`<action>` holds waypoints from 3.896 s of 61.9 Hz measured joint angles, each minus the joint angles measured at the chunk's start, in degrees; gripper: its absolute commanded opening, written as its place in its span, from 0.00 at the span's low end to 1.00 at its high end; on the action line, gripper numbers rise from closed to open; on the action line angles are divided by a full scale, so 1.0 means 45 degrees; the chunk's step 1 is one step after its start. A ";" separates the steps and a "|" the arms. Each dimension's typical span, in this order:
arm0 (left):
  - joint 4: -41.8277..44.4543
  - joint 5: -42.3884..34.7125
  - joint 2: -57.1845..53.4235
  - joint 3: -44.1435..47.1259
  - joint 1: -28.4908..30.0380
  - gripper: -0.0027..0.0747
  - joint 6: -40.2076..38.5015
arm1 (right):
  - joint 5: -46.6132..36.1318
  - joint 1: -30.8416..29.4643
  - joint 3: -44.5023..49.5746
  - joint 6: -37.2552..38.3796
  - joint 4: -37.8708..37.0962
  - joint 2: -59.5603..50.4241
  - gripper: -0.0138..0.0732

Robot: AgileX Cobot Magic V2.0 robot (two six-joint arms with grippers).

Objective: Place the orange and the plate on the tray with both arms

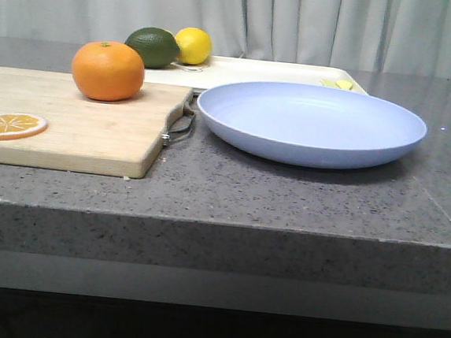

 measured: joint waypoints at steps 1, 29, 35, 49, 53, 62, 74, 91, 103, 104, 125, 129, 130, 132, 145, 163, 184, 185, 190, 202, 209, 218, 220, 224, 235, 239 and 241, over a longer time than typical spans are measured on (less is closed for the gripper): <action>0.0000 -0.0031 0.0073 0.0000 -0.0103 0.74 0.0000 | 0.0000 0.0000 0.0000 0.0000 0.0000 0.0000 0.87; 0.0000 -0.0996 0.4770 -0.1543 -0.2367 0.74 0.0022 | 0.0065 0.0000 0.0000 0.0000 0.0000 0.0000 0.87; 0.0000 -0.1140 0.6141 -0.2264 -0.2531 0.74 0.0022 | 0.0065 0.0000 0.0000 0.0000 0.0000 0.0000 0.87; 0.0000 -0.1177 0.9328 -0.4338 -0.3000 0.75 0.0022 | 0.0065 0.0000 0.0000 0.0000 0.0000 0.0000 0.87; 0.0000 -0.1065 1.0092 -0.4977 -0.3172 0.79 0.0022 | 0.0065 0.0000 0.0000 0.0000 0.0000 0.0000 0.87; 0.0000 -0.0859 1.2008 -0.6347 -0.3456 0.87 0.0022 | 0.0065 0.0000 0.0000 0.0000 0.0000 0.0000 0.87; 0.0108 -0.0327 1.4206 -0.7895 -0.3783 0.87 0.0022 | 0.0065 0.0000 0.0000 0.0000 0.0000 0.0000 0.87; 0.0195 0.0363 1.6461 -0.9587 -0.3842 0.87 0.0022 | 0.0065 0.0000 0.0000 0.0000 0.0000 0.0000 0.87; 0.0195 0.0569 1.7158 -0.9914 -0.3842 0.87 0.0022 | 0.0065 0.0000 0.0000 0.0000 0.0000 0.0000 0.87; 0.0195 0.0598 1.7190 -0.9914 -0.3842 0.87 0.0022 | 0.0065 0.0000 0.0000 0.0000 0.0000 0.0000 0.87; 0.0195 0.0952 1.7564 -0.9965 -0.3842 0.86 0.0022 | 0.0065 0.0000 0.0000 0.0000 0.0000 0.0000 0.87; 0.0195 0.1005 1.7657 -0.9965 -0.3842 0.86 0.0022 | 0.0065 0.0000 0.0000 0.0000 0.0000 0.0000 0.87; 0.0195 0.1005 1.7696 -0.9965 -0.3842 0.86 0.0022 | 0.0065 0.0000 0.0000 0.0000 0.0000 0.0000 0.87; 0.0195 0.1005 1.7708 -0.9965 -0.3842 0.86 0.0022 | 0.0065 0.0000 0.0000 0.0000 0.0000 0.0000 0.87; 0.0195 0.1222 1.7753 -0.9965 -0.3842 0.67 0.0022 | 0.0065 0.0000 0.0000 0.0000 0.0000 0.0000 0.87; 0.0195 0.1712 1.7807 -1.0196 -0.3842 0.43 0.0022 | 0.0065 0.0000 0.0000 0.0000 0.0000 0.0000 0.87; 0.0151 0.2523 1.7889 -1.1739 -0.4315 0.43 0.0022 | 0.0065 0.0000 0.0000 0.0000 0.0000 0.0000 0.87; 0.0151 0.2575 1.7889 -1.1863 -0.4410 0.43 0.0022 | 0.0038 0.0000 0.0000 0.0000 0.0000 0.0000 0.87; 0.0143 0.2697 1.7889 -1.2296 -0.4795 0.44 0.0022 | -0.0065 0.0000 0.0000 0.0000 0.0000 0.0000 0.87; 0.0096 0.3113 1.8182 -1.3600 -0.5836 0.54 0.0022 | -0.0185 0.0000 0.0000 0.0000 0.0000 0.0000 0.87; 0.0096 0.3334 1.8585 -1.4345 -0.6443 0.55 0.0022 | -0.0210 0.0000 0.0000 0.0000 0.0000 0.0000 0.87; 0.0124 0.3394 1.9269 -1.5151 -0.7208 0.55 0.0022 | -0.0210 0.0000 0.0000 0.0000 0.0000 0.0000 0.87; 0.0180 0.3394 1.9461 -1.5268 -0.7348 0.55 0.0022 | -0.0210 0.0000 0.0000 0.0000 0.0000 0.0000 0.87; 0.0227 0.3394 1.9808 -1.5478 -0.7622 0.55 0.0022 | -0.0210 0.0000 0.0000 0.0000 0.0000 0.0000 0.87; 0.0371 0.3333 2.0726 -1.5945 -0.8133 0.55 0.0022 | -0.0210 0.0000 0.0000 0.0000 0.0000 0.0000 0.87; 0.0440 0.3220 2.0954 -1.5966 -0.8249 0.55 0.0022 | -0.0210 0.0000 0.0000 0.0000 0.0000 0.0000 0.87; 0.0472 0.3145 2.1060 -1.5966 -0.8314 0.55 0.0022 | -0.0210 0.0000 0.0000 0.0000 0.0000 0.0000 0.87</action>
